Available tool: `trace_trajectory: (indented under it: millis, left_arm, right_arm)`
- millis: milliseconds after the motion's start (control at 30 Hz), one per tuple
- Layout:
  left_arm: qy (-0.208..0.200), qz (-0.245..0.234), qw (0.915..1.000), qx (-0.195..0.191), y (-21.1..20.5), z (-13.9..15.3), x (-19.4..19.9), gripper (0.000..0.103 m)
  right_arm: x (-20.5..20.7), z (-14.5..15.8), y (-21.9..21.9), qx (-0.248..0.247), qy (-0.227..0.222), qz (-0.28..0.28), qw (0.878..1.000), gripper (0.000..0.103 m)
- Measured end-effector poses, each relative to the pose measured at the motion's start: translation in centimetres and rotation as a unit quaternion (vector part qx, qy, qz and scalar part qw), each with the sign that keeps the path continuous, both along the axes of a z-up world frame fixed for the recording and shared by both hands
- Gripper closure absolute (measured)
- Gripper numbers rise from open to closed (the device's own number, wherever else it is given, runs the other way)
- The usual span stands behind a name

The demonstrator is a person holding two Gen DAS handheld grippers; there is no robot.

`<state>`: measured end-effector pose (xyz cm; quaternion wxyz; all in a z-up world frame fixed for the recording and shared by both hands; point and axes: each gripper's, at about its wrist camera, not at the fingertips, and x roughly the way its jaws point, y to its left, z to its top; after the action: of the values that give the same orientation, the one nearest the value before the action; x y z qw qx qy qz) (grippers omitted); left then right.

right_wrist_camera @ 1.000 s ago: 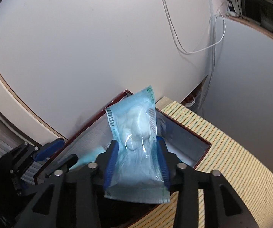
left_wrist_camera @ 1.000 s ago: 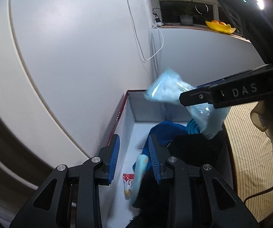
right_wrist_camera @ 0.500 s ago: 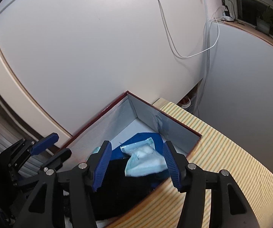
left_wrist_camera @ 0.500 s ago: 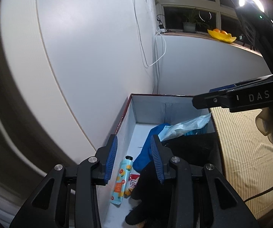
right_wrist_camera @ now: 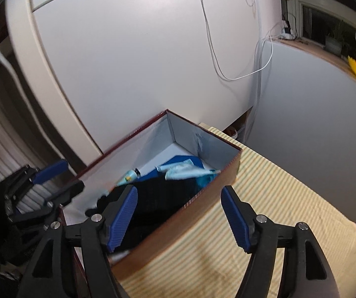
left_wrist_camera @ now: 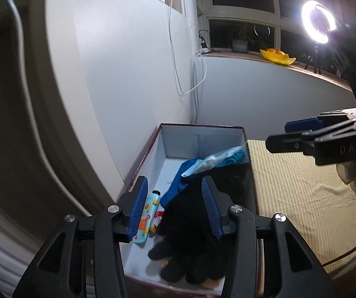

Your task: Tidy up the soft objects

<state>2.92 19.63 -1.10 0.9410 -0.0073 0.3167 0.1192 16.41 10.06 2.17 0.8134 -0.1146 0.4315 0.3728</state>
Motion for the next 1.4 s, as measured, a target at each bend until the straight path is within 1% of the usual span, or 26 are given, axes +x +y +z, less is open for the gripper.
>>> trace_trajectory:
  millis: [33,133,200,300,333,367,400,433,567,600,667,733,900,967,1000,1100,1300,1400]
  left_arm:
    - [-0.003,0.001,1.0,-0.001,-0.2,0.2,-0.5,0.058]
    - [-0.019,0.006,0.9997,-0.016,-0.5,0.7,-2.2,0.046]
    - [-0.031,0.008,0.9993,-0.018,-0.8,1.0,-3.4,0.046]
    - [-0.041,0.017,0.9988,-0.02,-1.3,1.1,-5.2,0.045]
    - [-0.044,0.02,0.9985,-0.025,-1.4,1.1,-5.7,0.044]
    - [-0.05,0.024,0.998,-0.031,-1.6,1.1,-6.5,0.04]
    - [-0.054,0.028,0.9976,-0.034,-1.7,1.1,-7.0,0.038]
    - [-0.06,0.035,0.9969,-0.038,-1.8,1.1,-7.8,0.037]
    - [-0.076,0.055,0.9941,-0.054,-2.2,1.1,-10.1,0.036]
    - [-0.079,0.06,0.9936,-0.055,-2.4,1.1,-10.6,0.036]
    - [-0.083,0.065,0.9929,-0.054,-2.7,1.0,-11.5,0.032]
    - [-0.086,0.068,0.9929,-0.048,-3.4,1.0,-12.3,0.032]
    - [-0.094,0.069,0.9924,-0.039,-5.1,1.4,-13.7,0.03]
    - [-0.096,0.067,0.9924,-0.038,-5.4,1.5,-14.0,0.026]
    - [-0.097,0.065,0.9924,-0.038,-5.6,1.6,-14.0,0.025]
    - [-0.098,0.066,0.9923,-0.037,-6.0,1.7,-14.2,0.023]
    - [-0.094,0.067,0.9928,-0.033,-6.6,1.4,-14.4,0.023]
    - [-0.09,0.066,0.9931,-0.034,-6.7,1.2,-14.4,0.023]
  right_arm:
    - [-0.5,0.1,-0.2,-0.002,-0.004,0.001,1.0,0.036]
    - [-2.7,0.6,-1.3,-0.005,-0.025,0.002,1.0,0.031]
    - [-4.2,0.8,-2.3,0.001,-0.041,0.005,0.999,0.03]
    - [-6.2,0.9,-3.9,0.017,-0.047,-0.005,0.999,0.028]
    - [-6.8,0.9,-4.4,0.024,-0.046,-0.009,0.999,0.028]
    - [-7.3,0.8,-4.9,0.031,-0.044,-0.012,0.998,0.028]
    - [-8.2,0.8,-5.6,0.04,-0.044,-0.019,0.998,0.028]
    - [-8.9,0.7,-6.1,0.041,-0.049,-0.023,0.998,0.028]
    - [-11.4,0.7,-7.7,0.034,-0.079,-0.03,0.996,0.026]
    - [-12.2,0.7,-8.1,0.033,-0.087,-0.031,0.995,0.026]
    - [-13.3,0.8,-8.7,0.035,-0.095,-0.035,0.994,0.025]
    - [-14.6,1.0,-9.4,0.043,-0.104,-0.041,0.993,0.024]
    - [-17.3,1.4,-10.8,0.064,-0.113,-0.048,0.99,0.022]
    - [-18.2,1.5,-11.3,0.068,-0.115,-0.054,0.99,0.021]
    - [-18.5,1.5,-11.8,0.074,-0.114,-0.057,0.989,0.021]
    - [-19.0,1.7,-12.8,0.086,-0.108,-0.065,0.988,0.02]
    - [-19.7,1.8,-13.8,0.083,-0.117,-0.075,0.987,0.017]
    - [-19.8,1.6,-14.1,0.084,-0.113,-0.078,0.987,0.017]
